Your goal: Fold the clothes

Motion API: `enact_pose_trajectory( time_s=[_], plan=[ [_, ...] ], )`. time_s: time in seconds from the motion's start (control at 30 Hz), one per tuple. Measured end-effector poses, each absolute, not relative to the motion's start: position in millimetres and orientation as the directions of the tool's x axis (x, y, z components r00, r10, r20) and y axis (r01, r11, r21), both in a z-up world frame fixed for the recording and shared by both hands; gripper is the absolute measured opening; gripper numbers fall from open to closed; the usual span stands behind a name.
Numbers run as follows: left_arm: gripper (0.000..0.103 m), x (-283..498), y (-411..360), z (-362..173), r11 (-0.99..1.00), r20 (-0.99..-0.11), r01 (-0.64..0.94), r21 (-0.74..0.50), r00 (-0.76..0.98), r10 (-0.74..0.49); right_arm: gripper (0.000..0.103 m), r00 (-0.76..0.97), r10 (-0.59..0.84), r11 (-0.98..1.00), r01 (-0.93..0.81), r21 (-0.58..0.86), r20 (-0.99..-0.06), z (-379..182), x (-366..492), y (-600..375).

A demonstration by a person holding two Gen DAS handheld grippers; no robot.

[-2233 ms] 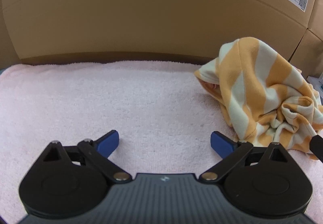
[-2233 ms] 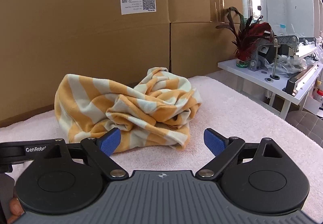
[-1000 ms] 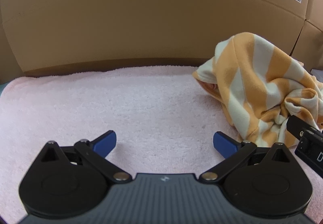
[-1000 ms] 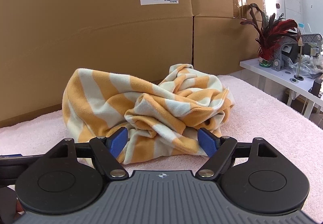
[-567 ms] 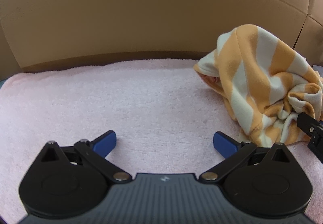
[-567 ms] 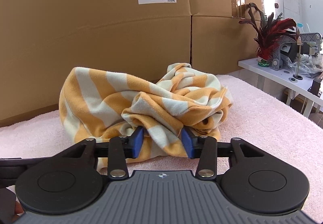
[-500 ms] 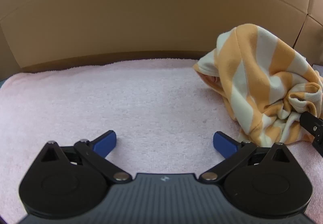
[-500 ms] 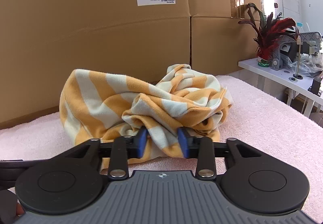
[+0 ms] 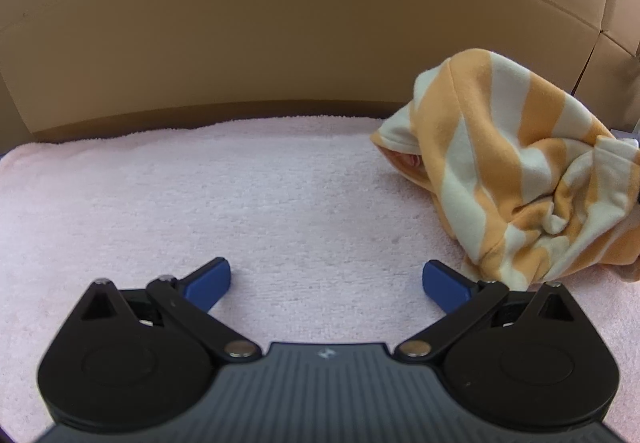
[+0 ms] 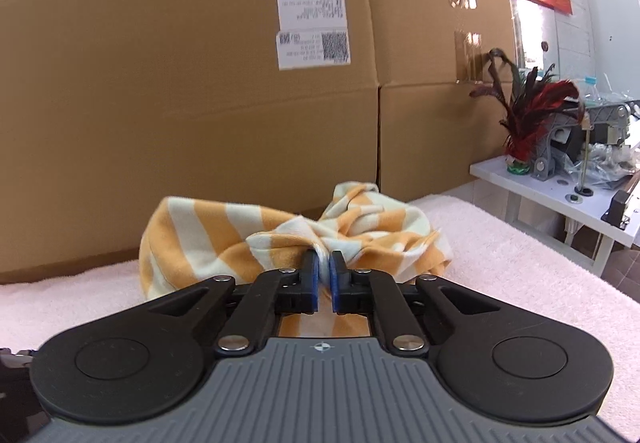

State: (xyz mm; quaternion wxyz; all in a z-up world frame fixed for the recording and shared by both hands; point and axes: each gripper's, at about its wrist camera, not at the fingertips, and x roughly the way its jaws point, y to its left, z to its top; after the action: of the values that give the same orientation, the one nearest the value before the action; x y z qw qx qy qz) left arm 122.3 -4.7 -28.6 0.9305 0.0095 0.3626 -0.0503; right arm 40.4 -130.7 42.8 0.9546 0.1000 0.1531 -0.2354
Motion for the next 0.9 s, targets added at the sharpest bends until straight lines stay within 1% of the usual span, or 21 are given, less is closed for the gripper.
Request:
enact_pose_trajectory(
  time_s=[0.17, 0.27, 0.3, 0.37, 0.43, 0.5, 0.53, 0.57, 0.6, 0.63, 0.67, 0.7, 0.73, 0.77, 0.8, 0.83, 0.87, 0.9],
  plan=[
    [0.102, 121, -10, -29, 0.994, -0.677, 0.106, 0.002, 0.732, -0.077, 0.005, 0.822, -0.495, 0.826, 0.546, 0.141, -0.282, 51, 8, -139],
    [0.102, 120, -10, -30, 0.993, -0.677, 0.115, 0.007, 0.732, -0.080, 0.007, 0.807, -0.542, 0.804, 0.579, 0.134, -0.236, 63, -8, -145],
    [0.102, 119, -9, -29, 0.993, -0.677, 0.121, 0.007, 0.731, -0.084, 0.012, 0.811, -0.530, 0.812, 0.570, 0.126, -0.248, 65, -7, -146],
    [0.102, 118, -6, -29, 0.991, -0.678, 0.134, 0.003, 0.729, -0.097, 0.019, 0.833, -0.462, 0.853, 0.512, 0.104, -0.305, 64, 7, -143],
    [0.102, 119, -5, -29, 0.991, -0.678, 0.133, -0.004, 0.728, -0.100, 0.052, 0.847, -0.392, 0.888, 0.450, 0.091, -0.359, 61, 20, -138],
    [0.102, 119, -3, -28, 0.992, -0.678, 0.128, -0.013, 0.728, -0.103, 0.061, 0.858, -0.329, 0.914, 0.394, 0.094, -0.394, 55, 31, -128],
    [0.102, 119, -2, -27, 0.992, -0.677, 0.124, -0.020, 0.728, -0.105, 0.061, 0.859, -0.321, 0.922, 0.380, 0.076, -0.399, 51, 35, -121],
    [0.102, 119, -1, -27, 0.992, -0.676, 0.122, -0.027, 0.729, -0.108, 0.062, 0.856, -0.324, 0.926, 0.373, 0.048, -0.403, 47, 39, -114],
    [0.102, 119, 0, -26, 0.992, -0.676, 0.120, -0.034, 0.729, -0.111, 0.066, 0.843, -0.354, 0.922, 0.387, -0.002, -0.404, 43, 42, -108],
    [0.102, 119, 1, -26, 0.992, -0.675, 0.119, -0.039, 0.729, -0.114, 0.067, 0.827, -0.393, 0.912, 0.407, -0.055, -0.401, 38, 45, -104],
    [0.102, 119, 2, -25, 0.992, -0.672, 0.121, -0.043, 0.731, -0.118, 0.067, 0.811, -0.429, 0.898, 0.428, -0.096, -0.398, 33, 47, -102],
    [0.102, 118, 4, -24, 0.991, -0.670, 0.121, -0.049, 0.732, -0.122, 0.056, 0.796, -0.453, 0.888, 0.446, -0.117, -0.402, 29, 48, -104],
    [0.102, 118, 5, -23, 0.991, -0.669, 0.118, -0.056, 0.732, -0.125, 0.016, 0.785, -0.457, 0.883, 0.457, -0.107, -0.418, 27, 47, -109],
    [0.102, 117, 6, -23, 0.991, -0.668, 0.115, -0.065, 0.733, -0.128, 0.008, 0.783, -0.440, 0.884, 0.464, -0.059, -0.439, 27, 43, -118],
    [0.102, 116, 7, -22, 0.991, -0.667, 0.114, -0.070, 0.733, -0.131, 0.008, 0.791, -0.417, 0.881, 0.474, 0.016, -0.448, 30, 36, -128],
    [0.102, 116, 6, -22, 0.991, -0.667, 0.114, -0.069, 0.733, -0.131, 0.008, 0.804, -0.403, 0.869, 0.486, 0.092, -0.437, 33, 26, -139],
    [0.102, 116, 6, -21, 0.991, -0.667, 0.115, -0.066, 0.733, -0.130, 0.008, 0.813, -0.407, 0.856, 0.499, 0.137, -0.417, 38, 15, -147],
    [0.102, 116, 5, -21, 0.991, -0.667, 0.116, -0.060, 0.734, -0.127, 0.008, 0.816, -0.428, 0.845, 0.514, 0.147, -0.389, 43, 4, -152]
  ],
)
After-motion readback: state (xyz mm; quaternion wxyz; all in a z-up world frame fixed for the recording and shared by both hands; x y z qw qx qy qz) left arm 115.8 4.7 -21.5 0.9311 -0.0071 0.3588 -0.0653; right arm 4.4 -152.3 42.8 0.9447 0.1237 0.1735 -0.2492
